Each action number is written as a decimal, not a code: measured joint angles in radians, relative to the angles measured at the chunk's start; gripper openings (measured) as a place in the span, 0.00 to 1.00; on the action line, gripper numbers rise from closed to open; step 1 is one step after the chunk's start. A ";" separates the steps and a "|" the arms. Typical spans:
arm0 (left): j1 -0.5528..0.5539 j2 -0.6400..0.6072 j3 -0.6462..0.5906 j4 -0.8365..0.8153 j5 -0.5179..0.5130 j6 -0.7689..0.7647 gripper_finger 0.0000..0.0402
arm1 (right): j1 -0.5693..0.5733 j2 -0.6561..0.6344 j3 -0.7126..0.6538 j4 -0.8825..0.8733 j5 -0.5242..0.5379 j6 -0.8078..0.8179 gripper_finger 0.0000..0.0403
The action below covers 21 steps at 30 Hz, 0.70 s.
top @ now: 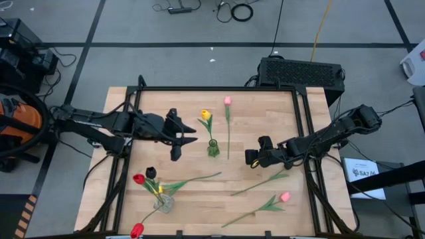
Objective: Sort flowers into vase by color
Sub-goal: Put the bottom pink tulip into the green vase
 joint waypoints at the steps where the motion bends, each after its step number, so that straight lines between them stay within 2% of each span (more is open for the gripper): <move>1: 0.000 0.000 0.000 -0.013 0.000 0.000 0.36 | 0.000 0.000 0.000 0.000 0.000 0.000 0.00; 7: -0.003 -0.021 0.000 -0.069 0.000 -0.001 0.36 | 0.000 0.000 0.000 0.000 0.001 0.009 0.00; 13: -0.002 -0.114 0.000 -0.100 0.000 0.042 0.36 | -0.004 0.000 0.000 -0.008 0.007 0.002 0.00; 16: 0.021 -0.176 -0.001 -0.172 -0.004 0.078 0.36 | -0.015 0.000 0.000 -0.003 0.010 0.030 0.00; 21: 0.078 -0.296 -0.129 -0.176 -0.007 0.080 0.36 | -0.030 0.000 0.000 -0.015 0.014 0.022 0.00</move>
